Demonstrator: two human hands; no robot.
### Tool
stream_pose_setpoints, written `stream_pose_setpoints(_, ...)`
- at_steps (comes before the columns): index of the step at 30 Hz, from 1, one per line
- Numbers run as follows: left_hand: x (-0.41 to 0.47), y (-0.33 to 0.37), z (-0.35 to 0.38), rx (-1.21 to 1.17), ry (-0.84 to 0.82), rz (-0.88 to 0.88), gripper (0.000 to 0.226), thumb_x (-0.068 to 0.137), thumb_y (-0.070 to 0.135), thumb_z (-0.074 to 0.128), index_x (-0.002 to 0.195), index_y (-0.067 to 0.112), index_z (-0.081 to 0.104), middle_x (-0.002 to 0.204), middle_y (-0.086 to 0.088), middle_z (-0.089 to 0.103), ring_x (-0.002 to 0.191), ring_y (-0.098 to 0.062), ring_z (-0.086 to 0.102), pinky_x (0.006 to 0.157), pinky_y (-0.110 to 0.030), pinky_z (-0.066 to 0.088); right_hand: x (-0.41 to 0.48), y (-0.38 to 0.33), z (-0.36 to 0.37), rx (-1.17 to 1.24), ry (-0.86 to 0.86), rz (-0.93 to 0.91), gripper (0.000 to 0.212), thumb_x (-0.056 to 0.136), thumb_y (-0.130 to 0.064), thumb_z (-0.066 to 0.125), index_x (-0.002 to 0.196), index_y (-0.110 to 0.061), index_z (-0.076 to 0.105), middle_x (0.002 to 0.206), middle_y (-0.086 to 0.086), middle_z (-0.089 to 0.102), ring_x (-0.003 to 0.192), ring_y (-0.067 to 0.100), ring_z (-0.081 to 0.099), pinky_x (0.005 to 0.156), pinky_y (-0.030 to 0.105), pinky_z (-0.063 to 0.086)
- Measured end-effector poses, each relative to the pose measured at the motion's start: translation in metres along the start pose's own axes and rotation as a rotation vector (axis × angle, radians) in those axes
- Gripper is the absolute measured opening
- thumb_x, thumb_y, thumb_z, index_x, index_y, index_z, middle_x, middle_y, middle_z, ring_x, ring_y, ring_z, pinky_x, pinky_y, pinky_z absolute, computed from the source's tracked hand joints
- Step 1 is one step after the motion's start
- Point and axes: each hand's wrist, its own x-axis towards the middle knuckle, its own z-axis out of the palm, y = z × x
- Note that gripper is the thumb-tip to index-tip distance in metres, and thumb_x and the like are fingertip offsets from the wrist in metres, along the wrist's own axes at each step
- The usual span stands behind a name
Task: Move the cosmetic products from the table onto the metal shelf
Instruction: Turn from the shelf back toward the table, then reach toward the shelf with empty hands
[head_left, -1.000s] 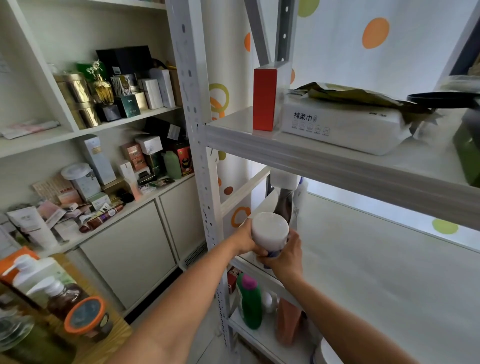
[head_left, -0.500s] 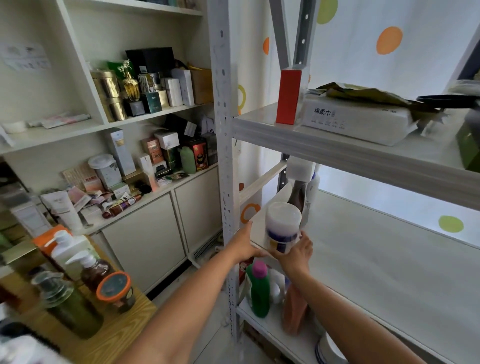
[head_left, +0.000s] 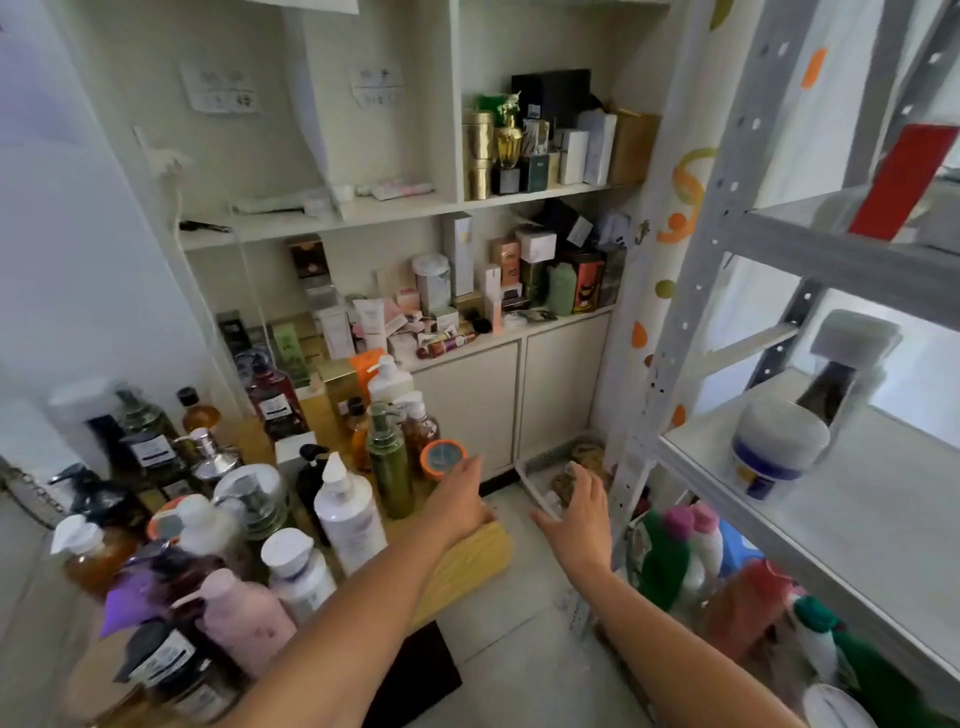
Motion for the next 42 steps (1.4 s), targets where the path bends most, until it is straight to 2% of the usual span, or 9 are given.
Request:
stream_pose_setpoints(6,-0.048,-0.056,-0.035,0.272,0.389,0.177,0.043,0.091,0.006,0.055,0.133,0.012,0.050,0.139,-0.006,0.047,0.126,-0.023,0.046,0.098,-0.033,0.044,-0.025,-0.066,0.069,-0.079,-0.363,-0.238,0.081,0.076,-0.035,0.075,0.142,-0.019,0.030,0.143,0.000,0.037,0.133,0.019,0.036,0.106,0.032,0.035)
stream_pose_setpoints(8,-0.057,-0.069,-0.045,0.405,0.534,0.159,0.045,0.085,0.004,0.063,0.129,0.010,0.055,0.133,-0.012,0.052,0.123,-0.029,0.051,0.097,-0.036,0.046,-0.030,-0.087,0.085,-0.062,-0.461,-0.293,0.090,0.074,-0.033,0.077,0.146,-0.019,0.025,0.147,-0.001,0.033,0.136,0.018,0.033,0.108,0.032,0.032)
stream_pose_setpoints(10,-0.064,-0.079,-0.058,0.466,0.587,-0.023,0.060,0.083,0.010,0.068,0.138,0.011,0.045,0.141,-0.015,0.044,0.129,-0.031,0.044,0.103,-0.038,0.042,-0.033,-0.104,0.098,-0.063,-0.548,-0.351,0.096,0.073,-0.031,0.078,0.149,-0.018,0.020,0.153,0.000,0.028,0.139,0.018,0.028,0.110,0.031,0.028)
stream_pose_setpoints(13,-0.067,-0.097,-0.069,0.343,0.483,-0.250,0.073,0.092,0.029,0.060,0.150,0.013,0.019,0.151,-0.012,0.029,0.139,-0.030,0.028,0.111,-0.036,0.030,-0.035,-0.121,0.110,-0.034,-0.636,-0.385,0.096,0.075,-0.024,0.078,0.150,-0.015,0.018,0.155,0.002,0.024,0.141,0.018,0.026,0.111,0.028,0.026)
stream_pose_setpoints(17,-0.068,-0.101,-0.073,0.069,0.368,-0.291,0.076,0.090,0.028,0.064,0.149,0.012,0.020,0.149,-0.010,0.036,0.135,-0.028,0.035,0.106,-0.038,0.037,-0.033,-0.129,0.115,0.027,-0.684,-0.352,0.094,0.074,-0.015,0.078,0.148,-0.014,0.021,0.151,0.003,0.032,0.138,0.020,0.033,0.106,0.028,0.031)
stream_pose_setpoints(21,-0.060,-0.096,-0.073,0.057,0.348,-0.347,0.078,0.086,0.032,0.069,0.147,0.012,0.025,0.145,-0.011,0.033,0.133,-0.029,0.031,0.106,-0.037,0.035,-0.027,-0.125,0.111,0.080,-0.711,-0.301,0.093,0.074,-0.011,0.077,0.148,-0.014,0.022,0.149,0.004,0.035,0.136,0.021,0.035,0.104,0.029,0.034)
stream_pose_setpoints(29,-0.048,-0.063,-0.062,0.080,0.335,-0.214,0.052,0.074,0.034,0.077,0.115,0.013,0.053,0.117,-0.005,0.050,0.110,-0.023,0.050,0.086,-0.032,0.046,-0.013,-0.099,0.096,0.165,-0.773,-0.191,0.076,0.076,0.000,0.071,0.140,-0.014,0.032,0.129,-0.002,0.044,0.118,0.014,0.041,0.087,0.024,0.040)
stream_pose_setpoints(35,-0.032,-0.034,-0.056,0.010,0.257,-0.145,0.050,0.071,0.033,0.081,0.111,0.014,0.057,0.112,-0.003,0.057,0.102,-0.020,0.056,0.075,-0.025,0.042,-0.010,-0.061,0.082,0.230,-0.769,-0.035,0.092,0.070,-0.006,0.079,0.144,-0.022,0.027,0.143,0.000,0.039,0.129,0.023,0.039,0.102,0.036,0.041)
stream_pose_setpoints(42,-0.004,0.034,-0.062,-0.123,0.055,0.119,0.044,0.065,0.035,0.085,0.101,0.014,0.069,0.093,0.003,0.063,0.086,-0.013,0.056,0.072,-0.027,0.046,-0.001,0.000,0.032,0.225,-0.611,0.055,0.093,0.062,-0.012,0.085,0.138,-0.013,0.033,0.127,0.003,0.050,0.121,0.021,0.047,0.101,0.038,0.044)
